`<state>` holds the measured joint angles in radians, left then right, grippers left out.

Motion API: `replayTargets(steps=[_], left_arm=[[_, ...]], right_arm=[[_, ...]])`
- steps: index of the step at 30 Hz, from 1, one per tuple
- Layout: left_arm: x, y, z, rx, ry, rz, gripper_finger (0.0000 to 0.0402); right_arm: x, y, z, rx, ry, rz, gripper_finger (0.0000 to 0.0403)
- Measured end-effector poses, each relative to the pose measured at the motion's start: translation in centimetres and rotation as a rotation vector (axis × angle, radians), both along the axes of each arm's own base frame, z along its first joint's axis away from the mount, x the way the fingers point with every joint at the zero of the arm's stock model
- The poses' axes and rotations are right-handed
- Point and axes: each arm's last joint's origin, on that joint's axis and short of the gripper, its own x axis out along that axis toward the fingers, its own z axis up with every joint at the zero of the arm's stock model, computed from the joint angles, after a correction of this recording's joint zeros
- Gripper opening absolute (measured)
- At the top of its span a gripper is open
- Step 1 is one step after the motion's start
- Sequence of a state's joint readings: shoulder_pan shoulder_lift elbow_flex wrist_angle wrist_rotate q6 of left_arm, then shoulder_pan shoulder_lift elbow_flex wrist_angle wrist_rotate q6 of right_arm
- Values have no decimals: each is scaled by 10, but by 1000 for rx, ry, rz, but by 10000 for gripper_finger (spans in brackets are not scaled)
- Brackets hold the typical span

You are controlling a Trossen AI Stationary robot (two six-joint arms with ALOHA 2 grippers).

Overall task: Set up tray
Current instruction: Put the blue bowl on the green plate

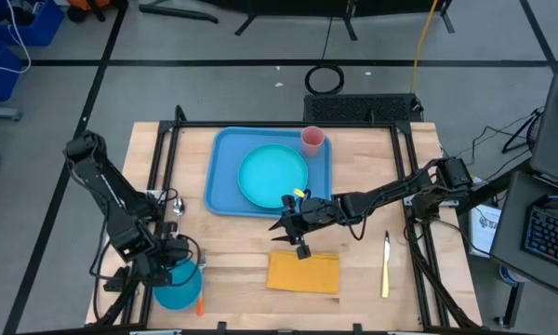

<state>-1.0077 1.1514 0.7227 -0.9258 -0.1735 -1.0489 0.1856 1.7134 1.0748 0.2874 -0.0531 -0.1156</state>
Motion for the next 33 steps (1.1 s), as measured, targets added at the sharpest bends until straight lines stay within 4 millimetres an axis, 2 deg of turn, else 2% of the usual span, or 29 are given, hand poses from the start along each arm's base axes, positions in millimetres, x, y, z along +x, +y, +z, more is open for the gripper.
replayTargets(steps=[13, 21, 33], left_arm=[[-5, 21, 27, -70, -209, 57, 5], [11, 42, 34, -51, -288, 215, 5], [39, 75, 35, -25, -287, 354, 5]], right_arm=[[0, 2, 0, 1, -4, 6, 128], [1, 5, 4, 2, -42, 15, 128], [1, 6, 5, 0, -55, 21, 128]])
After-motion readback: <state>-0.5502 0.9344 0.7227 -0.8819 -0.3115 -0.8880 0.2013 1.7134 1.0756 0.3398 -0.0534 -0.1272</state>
